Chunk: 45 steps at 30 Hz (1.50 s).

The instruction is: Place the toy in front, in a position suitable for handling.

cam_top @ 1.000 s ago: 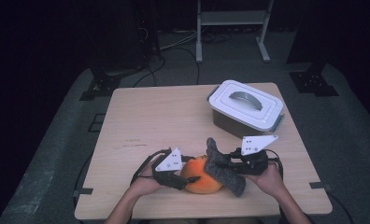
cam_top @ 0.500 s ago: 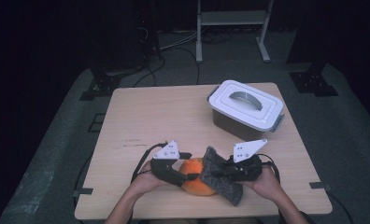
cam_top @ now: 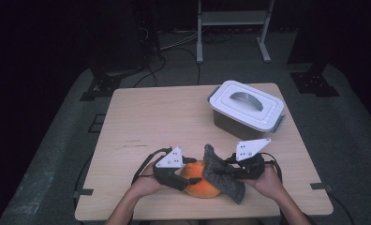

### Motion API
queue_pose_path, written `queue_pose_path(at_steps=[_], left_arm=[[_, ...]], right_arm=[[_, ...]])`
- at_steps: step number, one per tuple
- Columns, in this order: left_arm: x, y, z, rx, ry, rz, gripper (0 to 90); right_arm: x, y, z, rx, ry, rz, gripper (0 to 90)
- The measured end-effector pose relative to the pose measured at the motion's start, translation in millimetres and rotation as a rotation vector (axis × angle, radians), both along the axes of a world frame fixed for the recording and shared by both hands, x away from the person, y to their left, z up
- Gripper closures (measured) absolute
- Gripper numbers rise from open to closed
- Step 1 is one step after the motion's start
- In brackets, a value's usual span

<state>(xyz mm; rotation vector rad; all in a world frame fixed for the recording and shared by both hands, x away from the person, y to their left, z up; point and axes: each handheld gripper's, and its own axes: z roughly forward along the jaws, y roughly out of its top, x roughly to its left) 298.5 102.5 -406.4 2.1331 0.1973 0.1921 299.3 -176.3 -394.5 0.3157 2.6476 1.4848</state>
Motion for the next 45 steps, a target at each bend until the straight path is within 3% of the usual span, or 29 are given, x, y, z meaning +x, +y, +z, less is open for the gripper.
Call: queue_pose_path(at_steps=[6,11,13,18,23,26,31,34,39,45], left_arm=[[6.7,8.1,1.6,0.006,-0.002,0.084,34.2],[5.1,5.9,3.5,-0.005,0.035,0.054,24.8],[3.3,2.3,3.4,0.007,0.028,0.046,23.5],[0.0,0.6,-0.4,0.007,-0.001,0.015,32.6],[0.2,2.8,-1.2,0.013,-0.011,0.004,36.0],[3.0,8.2,-3.0,0.008,0.004,0.011,36.5],[5.9,15.0,-5.2,0.000,0.025,0.011,36.5],[6.1,15.5,-4.7,0.001,0.030,0.008,36.1],[7.5,13.1,-3.8,-0.005,0.049,0.022,22.3],[8.0,17.2,-5.4,0.001,0.042,0.007,34.1]], right_arm=[[-5.6,8.5,-1.1,-0.017,0.013,0.045,75.4],[-5.4,10.3,-1.9,-0.015,0.018,0.051,75.4],[-5.7,10.9,-1.0,-0.016,0.014,0.051,75.4],[-8.5,11.3,8.4,0.009,-0.060,0.013,75.6],[-5.6,9.3,4.2,-0.004,-0.039,0.013,75.4],[-4.7,5.5,1.8,-0.031,-0.043,0.004,75.2],[0.4,-7.9,-8.6,-0.047,0.018,-0.023,74.7],[0.5,-9.3,-8.4,-0.048,0.014,-0.027,74.7],[-2.4,-0.9,-7.2,-0.045,-0.011,-0.010,74.7],[1.1,-5.1,-10.3,-0.027,0.011,-0.020,74.6]])
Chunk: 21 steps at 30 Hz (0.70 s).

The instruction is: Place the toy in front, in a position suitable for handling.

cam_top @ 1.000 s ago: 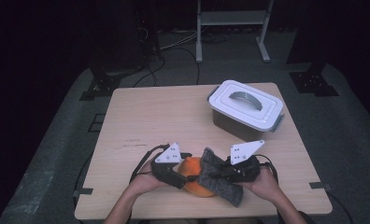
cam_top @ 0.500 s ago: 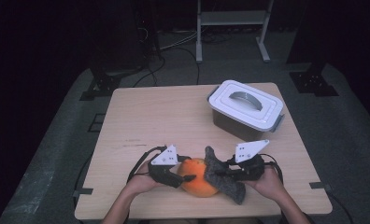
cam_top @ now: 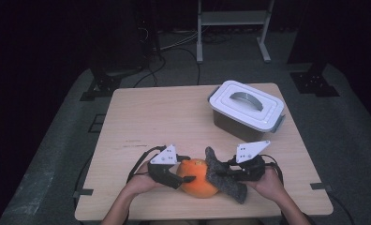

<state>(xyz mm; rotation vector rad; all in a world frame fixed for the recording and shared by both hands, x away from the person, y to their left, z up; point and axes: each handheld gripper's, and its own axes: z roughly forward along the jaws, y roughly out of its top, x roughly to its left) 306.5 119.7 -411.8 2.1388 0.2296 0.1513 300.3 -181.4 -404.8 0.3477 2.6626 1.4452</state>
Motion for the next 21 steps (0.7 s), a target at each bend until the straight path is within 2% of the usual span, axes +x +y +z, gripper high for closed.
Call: queue_pose_path(at_steps=[7,10,13,17,21], left_arm=[[4.6,12.8,-5.3,-0.011,0.033,0.004,35.3],[5.5,16.6,-7.4,-0.021,0.044,-0.003,35.3],[5.8,17.6,-8.5,-0.029,0.052,-0.002,35.3],[6.6,19.3,-9.2,-0.031,0.058,-0.004,35.3],[8.4,22.9,-10.1,-0.036,0.070,0.007,35.2]], right_arm=[[6.5,-10.6,-8.2,-0.030,0.037,-0.027,74.5],[5.3,-12.0,-4.7,0.002,0.029,-0.028,74.5],[3.4,-7.8,-1.6,0.021,0.023,-0.003,74.4],[3.6,-4.7,-7.6,-0.005,0.044,0.011,74.1],[7.4,-11.0,-14.3,-0.047,0.077,-0.006,74.0]])
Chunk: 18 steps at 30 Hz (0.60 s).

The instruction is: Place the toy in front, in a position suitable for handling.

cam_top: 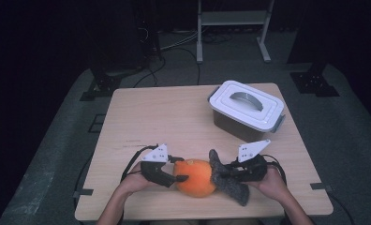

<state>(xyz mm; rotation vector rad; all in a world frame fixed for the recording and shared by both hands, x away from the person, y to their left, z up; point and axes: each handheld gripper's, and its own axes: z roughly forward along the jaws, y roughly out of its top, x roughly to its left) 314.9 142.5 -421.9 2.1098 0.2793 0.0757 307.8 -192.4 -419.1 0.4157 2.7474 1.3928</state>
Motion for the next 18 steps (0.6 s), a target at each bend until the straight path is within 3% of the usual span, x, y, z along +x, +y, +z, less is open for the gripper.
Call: queue_pose_path(at_steps=[3,8,10,12,14,18], left_arm=[[1.1,1.9,-0.6,-0.005,0.006,0.004,35.2],[1.6,1.9,-1.1,-0.010,0.010,0.003,35.1],[1.6,2.1,-1.2,-0.011,0.012,0.008,35.0],[1.4,2.0,-1.0,-0.005,0.008,0.003,34.8],[1.0,0.6,-0.8,-0.001,0.003,0.001,34.7],[1.6,1.6,-1.3,-0.010,0.013,0.007,34.6]], right_arm=[[2.4,-6.1,-1.3,-0.011,0.010,-0.026,74.0],[-0.8,-6.6,13.1,0.109,-0.025,-0.018,74.0],[-1.2,-1.9,11.3,0.086,-0.020,-0.004,74.0],[-1.1,3.7,3.0,0.023,0.002,0.004,73.9],[-0.1,4.9,-3.8,0.016,0.029,0.009,73.8],[1.0,1.2,-5.2,-0.017,0.034,-0.005,73.8]])
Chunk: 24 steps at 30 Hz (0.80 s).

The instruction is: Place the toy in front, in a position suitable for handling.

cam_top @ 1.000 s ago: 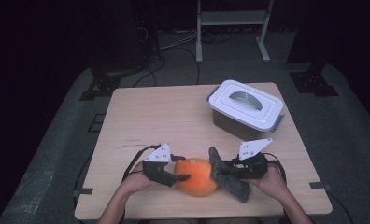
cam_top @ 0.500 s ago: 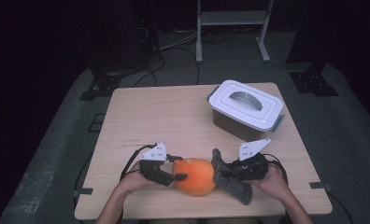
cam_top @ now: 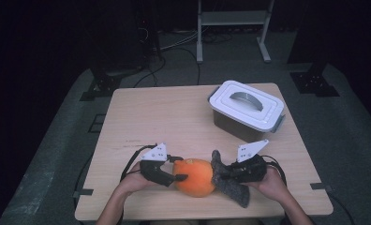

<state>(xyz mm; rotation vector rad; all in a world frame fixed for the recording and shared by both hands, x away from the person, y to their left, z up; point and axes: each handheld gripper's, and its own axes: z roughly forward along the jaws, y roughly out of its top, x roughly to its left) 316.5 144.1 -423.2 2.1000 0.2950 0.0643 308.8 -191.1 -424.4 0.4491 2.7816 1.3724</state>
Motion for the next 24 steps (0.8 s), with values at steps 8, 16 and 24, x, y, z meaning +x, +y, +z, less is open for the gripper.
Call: queue_pose_path(at_steps=[8,16,24], left_arm=[[1.5,1.7,-0.2,0.000,0.006,0.006,34.4],[2.0,3.1,-0.5,-0.003,0.011,0.016,34.4],[2.5,2.5,-1.0,-0.006,0.011,0.017,34.3]], right_arm=[[-1.9,0.2,11.5,0.070,-0.047,-0.001,73.7],[2.6,-2.6,1.3,0.008,-0.003,-0.010,73.6],[-2.2,1.1,15.8,0.122,-0.047,0.007,73.4]])
